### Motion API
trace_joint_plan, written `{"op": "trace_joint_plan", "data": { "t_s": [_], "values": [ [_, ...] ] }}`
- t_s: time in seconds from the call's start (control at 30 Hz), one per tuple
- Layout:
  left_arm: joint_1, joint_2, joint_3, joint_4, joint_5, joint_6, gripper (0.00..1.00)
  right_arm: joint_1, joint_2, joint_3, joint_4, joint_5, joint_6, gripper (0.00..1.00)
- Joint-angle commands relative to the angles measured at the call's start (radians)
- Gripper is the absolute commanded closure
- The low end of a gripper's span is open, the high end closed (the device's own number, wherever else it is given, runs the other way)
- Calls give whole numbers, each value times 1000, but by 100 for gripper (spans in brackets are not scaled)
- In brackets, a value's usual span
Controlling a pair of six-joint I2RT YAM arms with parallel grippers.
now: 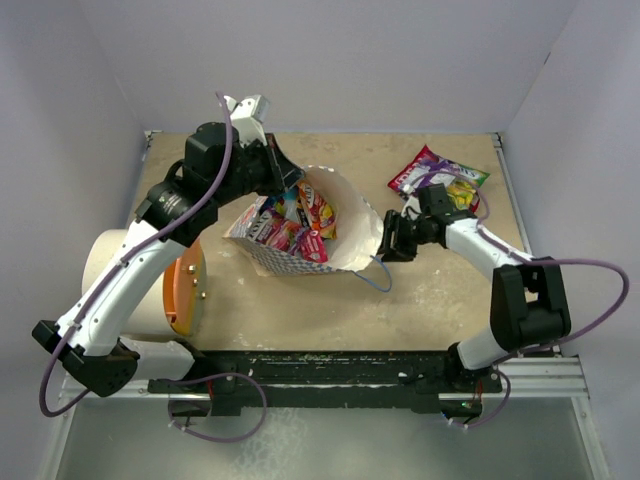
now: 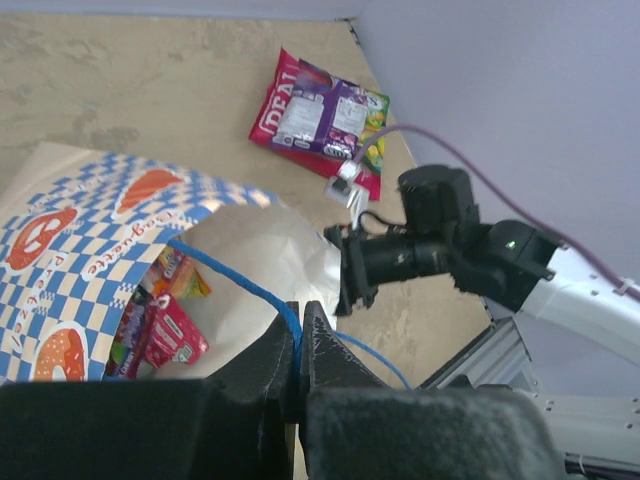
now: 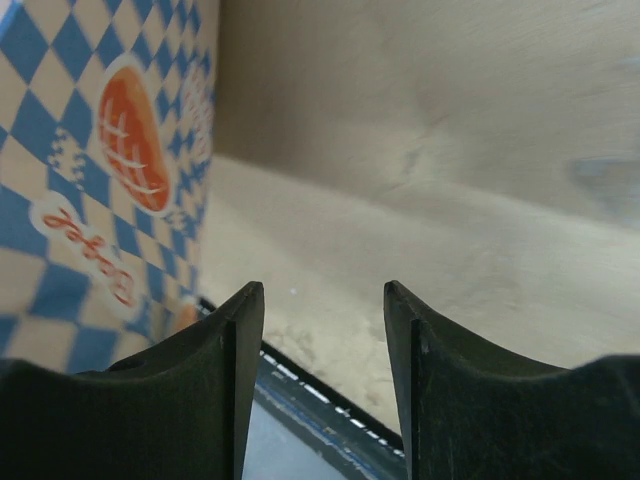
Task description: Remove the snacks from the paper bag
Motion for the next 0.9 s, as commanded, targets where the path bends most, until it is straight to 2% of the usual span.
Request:
{"op": "trace_joint_plan", "data": {
  "t_s": [0.0, 0.17, 0.3, 0.37, 0.47, 0.63, 0.73, 0.87],
  "values": [
    [7, -2, 99, 61, -51, 87, 100, 109, 69, -36, 259, -113, 204, 49],
    [32, 73, 221, 55, -36, 205, 100, 228, 164, 59, 317, -91, 276, 50],
    [34, 108, 285, 36, 36, 252, 100, 252, 177, 76, 339, -88, 319, 49],
    [34, 90, 231, 66, 106, 227, 100, 251, 161, 55, 286, -76, 296, 49],
    [34, 18, 75, 155, 196, 155, 100, 240, 124, 31, 157, 22, 195, 48],
    [34, -107, -131, 279, 259, 33, 100, 173, -15, -58, -5, 189, 75, 47],
    [34, -136, -168, 287, 272, -7, 100, 89, -134, -82, -96, 246, 33, 47],
    [34, -136, -148, 260, 273, -12, 100, 91, -311, 41, -174, 375, -61, 46]
  ]
}}
